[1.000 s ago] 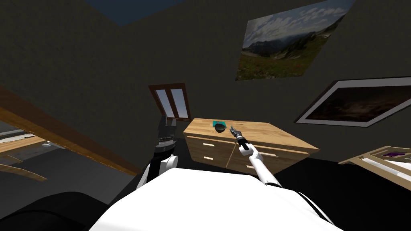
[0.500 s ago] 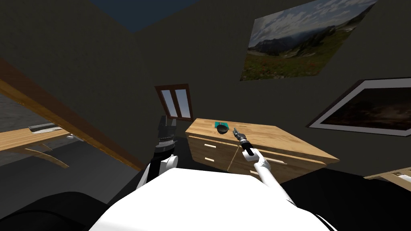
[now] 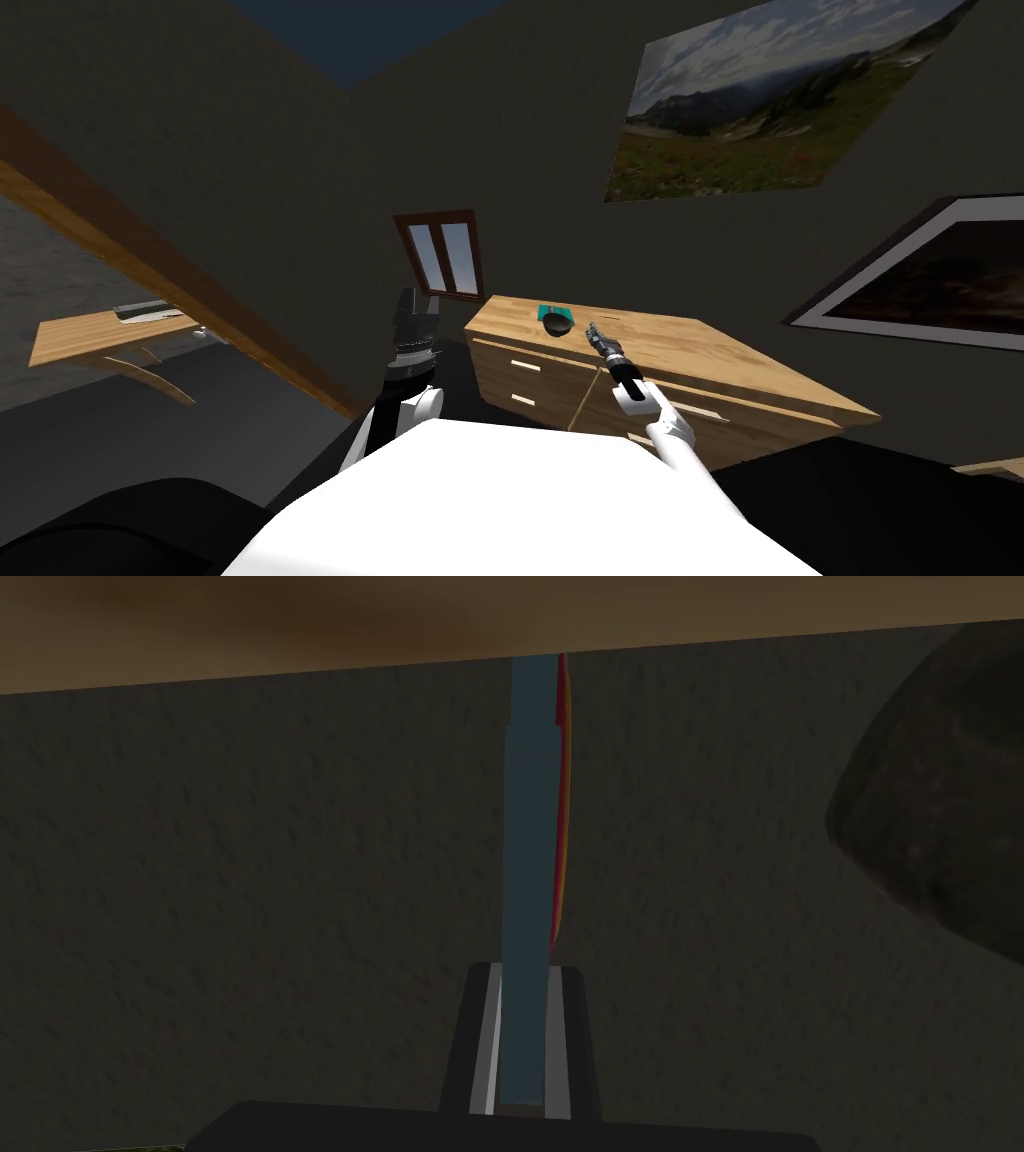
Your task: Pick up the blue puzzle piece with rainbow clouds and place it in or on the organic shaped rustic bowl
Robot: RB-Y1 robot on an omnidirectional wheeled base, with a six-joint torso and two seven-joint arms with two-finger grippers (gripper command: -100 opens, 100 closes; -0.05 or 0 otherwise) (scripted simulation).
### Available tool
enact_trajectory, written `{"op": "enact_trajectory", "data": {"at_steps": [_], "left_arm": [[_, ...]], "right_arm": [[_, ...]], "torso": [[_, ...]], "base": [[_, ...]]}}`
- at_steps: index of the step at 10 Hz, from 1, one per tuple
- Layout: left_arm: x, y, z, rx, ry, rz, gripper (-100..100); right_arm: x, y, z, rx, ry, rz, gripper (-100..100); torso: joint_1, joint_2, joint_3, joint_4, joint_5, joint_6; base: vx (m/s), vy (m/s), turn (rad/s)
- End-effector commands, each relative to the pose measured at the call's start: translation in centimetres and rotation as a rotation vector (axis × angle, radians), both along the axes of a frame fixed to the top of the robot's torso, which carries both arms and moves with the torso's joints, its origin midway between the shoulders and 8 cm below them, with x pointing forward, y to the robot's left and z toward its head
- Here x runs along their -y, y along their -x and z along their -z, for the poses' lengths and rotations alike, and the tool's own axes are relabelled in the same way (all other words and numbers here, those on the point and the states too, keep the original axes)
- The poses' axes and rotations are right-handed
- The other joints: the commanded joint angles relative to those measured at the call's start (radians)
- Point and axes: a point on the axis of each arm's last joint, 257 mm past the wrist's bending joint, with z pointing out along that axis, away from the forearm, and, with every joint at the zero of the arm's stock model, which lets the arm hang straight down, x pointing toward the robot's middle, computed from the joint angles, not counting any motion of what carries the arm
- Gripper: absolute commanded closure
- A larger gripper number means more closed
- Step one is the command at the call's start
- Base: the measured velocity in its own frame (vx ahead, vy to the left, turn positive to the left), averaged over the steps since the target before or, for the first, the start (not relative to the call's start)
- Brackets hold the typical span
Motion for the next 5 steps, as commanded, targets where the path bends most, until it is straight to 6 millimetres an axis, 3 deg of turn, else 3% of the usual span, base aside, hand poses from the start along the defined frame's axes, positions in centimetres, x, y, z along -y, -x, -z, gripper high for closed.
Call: {"op": "enact_trajectory", "data": {"at_steps": [1, 3, 4, 5], "left_arm": [[0.0, 0.0, 0.0, 0.000, 0.000, 0.000, 0], [0.0, 0.0, 0.0, 0.000, 0.000, 0.000, 0], [0.0, 0.0, 0.0, 0.000, 0.000, 0.000, 0], [0.0, 0.0, 0.0, 0.000, 0.000, 0.000, 0]], "right_arm": [[0.5, 1.5, 0.3, -0.008, -0.001, 0.021, 100], [0.4, 2.0, -0.5, 0.008, 0.008, 0.017, 100], [2.0, 3.6, 0.3, -0.015, 0.000, 0.060, 100], [2.1, 4.5, 0.0, -0.013, 0.009, 0.060, 100]], "torso": [[0.000, 0.000, 0.000, 0.000, 0.000, 0.000], [-0.001, 0.000, -0.001, -0.001, -0.001, 0.001], [0.000, 0.001, 0.000, -0.001, 0.000, 0.001], [-0.001, 0.000, -0.001, -0.001, -0.001, 0.000]], "base": [[0.035, -0.023, 0.162], [0.011, -0.008, 0.005], [0.026, -0.008, 0.235], [0.035, -0.022, 0.150]]}}
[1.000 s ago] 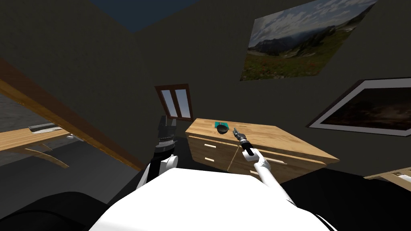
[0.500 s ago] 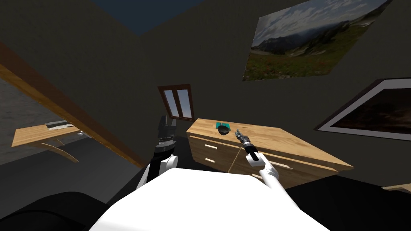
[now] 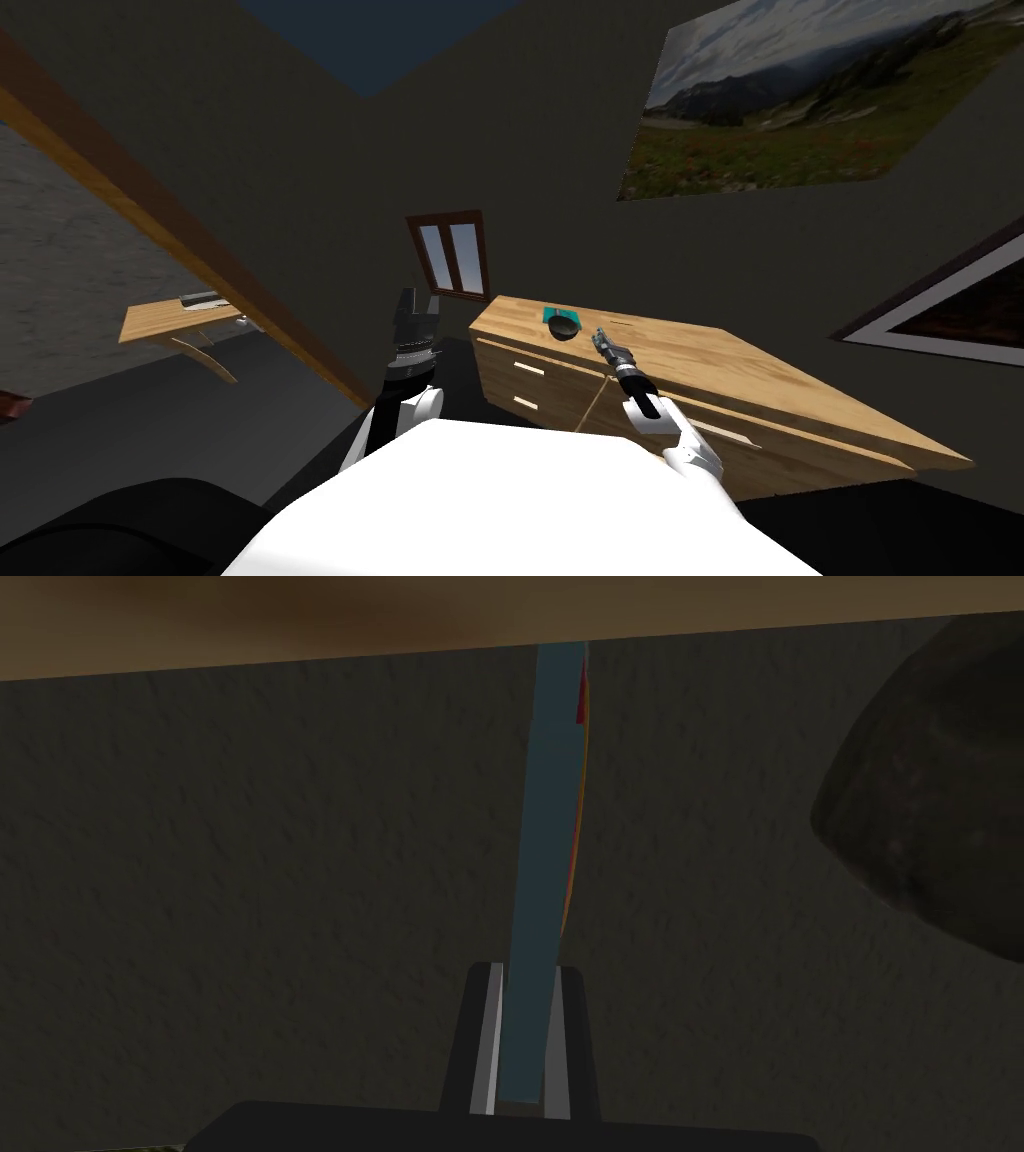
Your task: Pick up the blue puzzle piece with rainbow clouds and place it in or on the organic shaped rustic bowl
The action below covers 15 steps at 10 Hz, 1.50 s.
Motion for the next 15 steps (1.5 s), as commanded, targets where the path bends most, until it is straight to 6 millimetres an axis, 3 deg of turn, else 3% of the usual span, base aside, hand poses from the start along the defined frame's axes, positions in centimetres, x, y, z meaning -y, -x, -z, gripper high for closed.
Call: {"op": "enact_trajectory", "data": {"at_steps": [1, 2, 3, 5, 6, 7, 10, 11, 12, 15], "left_arm": [[0.0, 0.0, 0.0, 0.000, 0.000, 0.000, 0], [0.0, 0.0, 0.0, 0.000, 0.000, 0.000, 0], [0.0, 0.0, 0.0, 0.000, 0.000, 0.000, 0], [0.0, 0.0, 0.0, 0.000, 0.000, 0.000, 0], [0.0, 0.0, 0.0, 0.000, 0.000, 0.000, 0], [0.0, 0.0, 0.0, 0.000, 0.000, 0.000, 0], [0.0, 0.0, 0.0, 0.000, 0.000, 0.000, 0], [0.0, 0.0, 0.0, 0.000, 0.000, 0.000, 0], [0.0, 0.0, 0.0, 0.000, 0.000, 0.000, 0], [0.0, 0.0, 0.0, 0.000, 0.000, 0.000, 0]], "right_arm": [[0.3, 1.1, -0.5, 0.003, 0.009, 0.007, 100], [0.1, 0.9, -1.2, 0.016, 0.013, 0.002, 100], [1.6, 2.6, -0.9, 0.001, 0.011, 0.044, 100], [1.4, 3.7, -2.0, 0.015, 0.027, 0.039, 100], [2.9, 5.3, -1.7, -0.003, 0.026, 0.081, 100], [2.8, 6.2, -2.5, 0.004, 0.038, 0.077, 100], [2.6, 6.5, -2.7, 0.009, 0.042, 0.076, 100], [2.6, 6.5, -2.7, 0.009, 0.043, 0.076, 0], [2.7, 7.3, -2.5, -0.014, 0.059, 0.084, 100], [2.6, 8.8, -1.9, -0.057, 0.092, 0.090, 100]], "torso": [[0.000, 0.000, 0.000, 0.000, 0.000, 0.000], [0.000, 0.001, 0.000, 0.000, 0.000, 0.001], [0.001, 0.002, 0.001, 0.001, 0.000, 0.001], [0.001, 0.000, 0.000, 0.000, 0.000, 0.001], [0.001, 0.001, 0.000, 0.000, 0.001, 0.001], [0.001, 0.001, 0.001, 0.001, 0.001, 0.000], [0.002, 0.002, 0.001, 0.001, 0.001, 0.000], [0.003, 0.002, 0.001, 0.001, 0.002, 0.000], [0.003, 0.002, 0.001, 0.001, 0.002, 0.000], [0.011, 0.012, 0.007, 0.002, 0.003, 0.001]], "base": [[0.018, -0.015, -0.020], [0.002, -0.002, -0.029], [0.026, -0.014, 0.221], [0.026, -0.014, 0.075], [0.025, -0.009, 0.190], [0.030, -0.024, 0.153], [0.007, -0.007, -0.003], [0.000, 0.000, 0.000], [-0.070, 0.049, 0.002], [-0.136, 0.107, -0.022]]}}
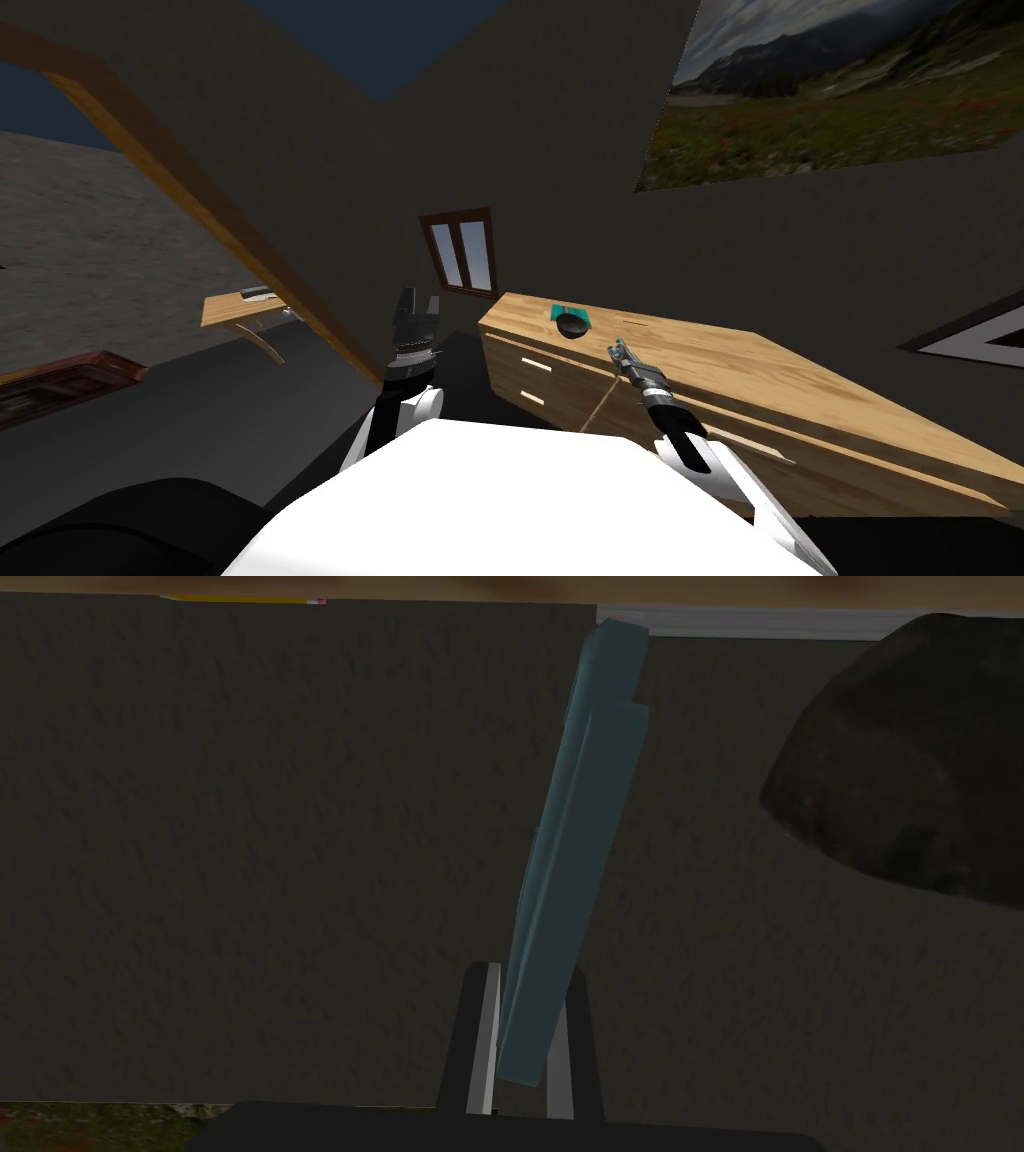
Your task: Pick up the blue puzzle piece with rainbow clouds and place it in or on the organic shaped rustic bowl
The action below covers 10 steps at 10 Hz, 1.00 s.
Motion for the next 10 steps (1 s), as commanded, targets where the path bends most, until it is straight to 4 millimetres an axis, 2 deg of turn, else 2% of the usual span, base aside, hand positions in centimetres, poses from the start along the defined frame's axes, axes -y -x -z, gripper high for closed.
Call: {"op": "enact_trajectory", "data": {"at_steps": [1, 6, 10], "left_arm": [[0.0, 0.0, 0.0, 0.000, 0.000, 0.000, 0], [0.0, 0.0, 0.0, 0.000, 0.000, 0.000, 0], [0.0, 0.0, 0.0, 0.000, 0.000, 0.000, 0]], "right_arm": [[-0.1, 1.2, 0.6, -0.037, 0.026, 0.007, 100], [-0.3, 4.1, 1.1, -0.118, 0.089, 0.022, 100], [0.2, 5.2, 0.2, -0.145, 0.115, 0.043, 100]], "torso": [[0.000, 0.000, 0.000, 0.000, 0.000, 0.000], [-0.002, 0.000, -0.001, -0.001, -0.001, 0.001], [-0.002, -0.008, -0.005, -0.002, 0.000, -0.001]], "base": [[-0.167, 0.108, -0.020], [-0.136, 0.082, -0.011], [-0.057, 0.071, 0.027]]}}
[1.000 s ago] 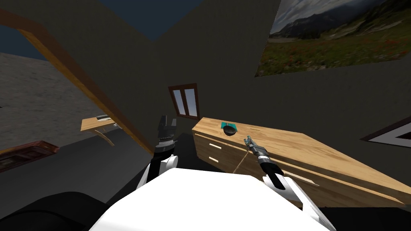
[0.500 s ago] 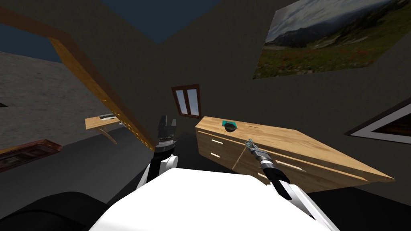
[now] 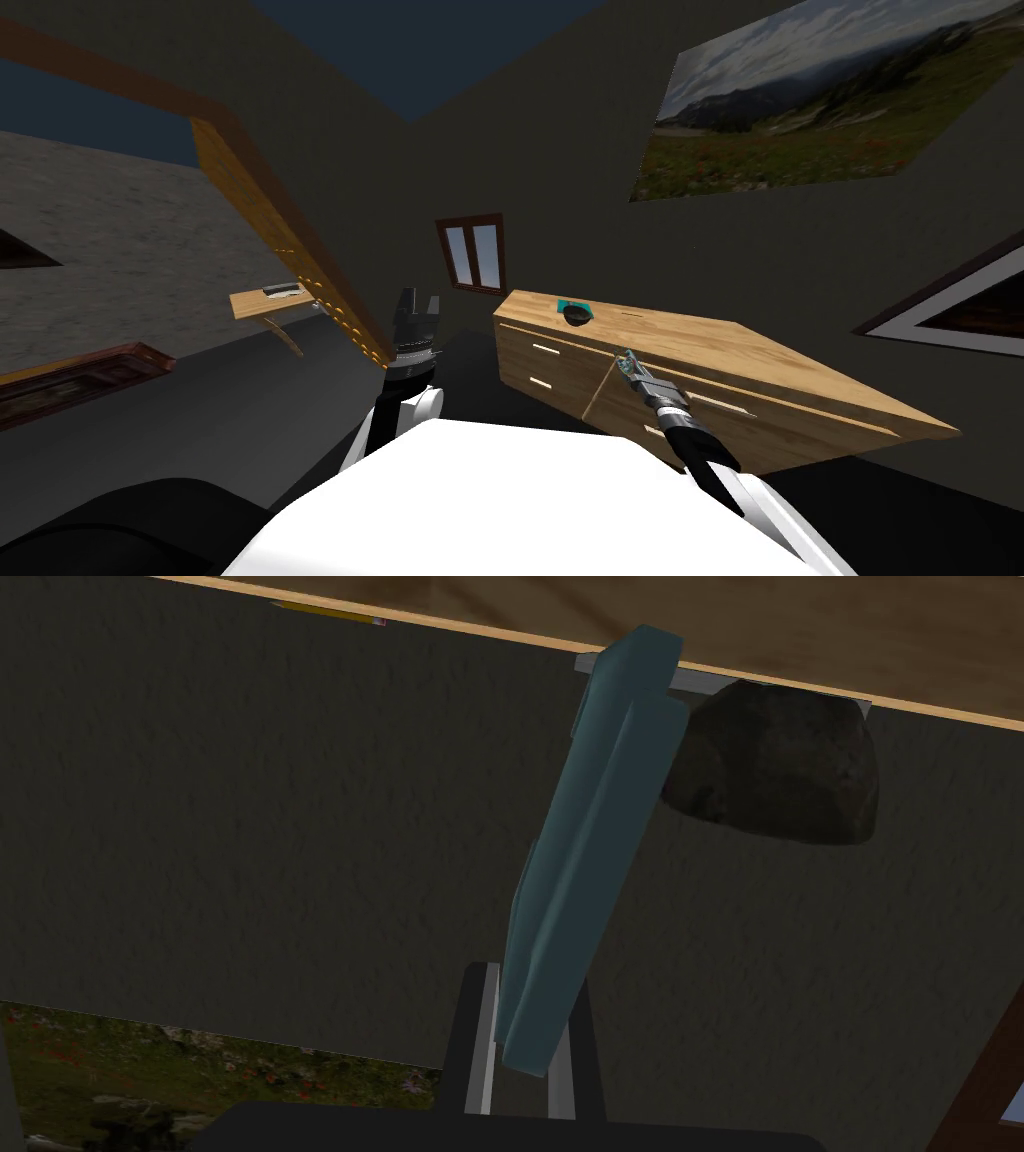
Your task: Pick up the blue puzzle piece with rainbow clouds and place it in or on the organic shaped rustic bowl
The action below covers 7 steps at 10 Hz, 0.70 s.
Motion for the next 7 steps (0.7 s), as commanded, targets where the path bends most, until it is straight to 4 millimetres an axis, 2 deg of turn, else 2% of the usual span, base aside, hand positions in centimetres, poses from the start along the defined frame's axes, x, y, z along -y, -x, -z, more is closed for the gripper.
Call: {"op": "enact_trajectory", "data": {"at_steps": [1, 4, 7], "left_arm": [[0.0, 0.0, 0.0, 0.000, 0.000, 0.000, 0], [0.0, 0.0, 0.0, 0.000, 0.000, 0.000, 0], [0.0, 0.0, 0.0, 0.000, 0.000, 0.000, 0]], "right_arm": [[0.4, 0.3, -0.7, -0.005, 0.009, 0.011, 100], [1.1, 0.4, -2.5, 0.003, 0.015, 0.034, 100], [2.0, 0.1, -5.0, 0.029, 0.008, 0.062, 100]], "torso": [[0.000, 0.000, 0.000, 0.000, 0.000, 0.000], [-0.001, -0.004, -0.002, -0.001, 0.000, -0.001], [-0.002, -0.009, -0.005, -0.001, 0.000, -0.002]], "base": [[-0.007, 0.042, 0.051], [0.028, 0.036, 0.065], [0.079, 0.021, 0.089]]}}
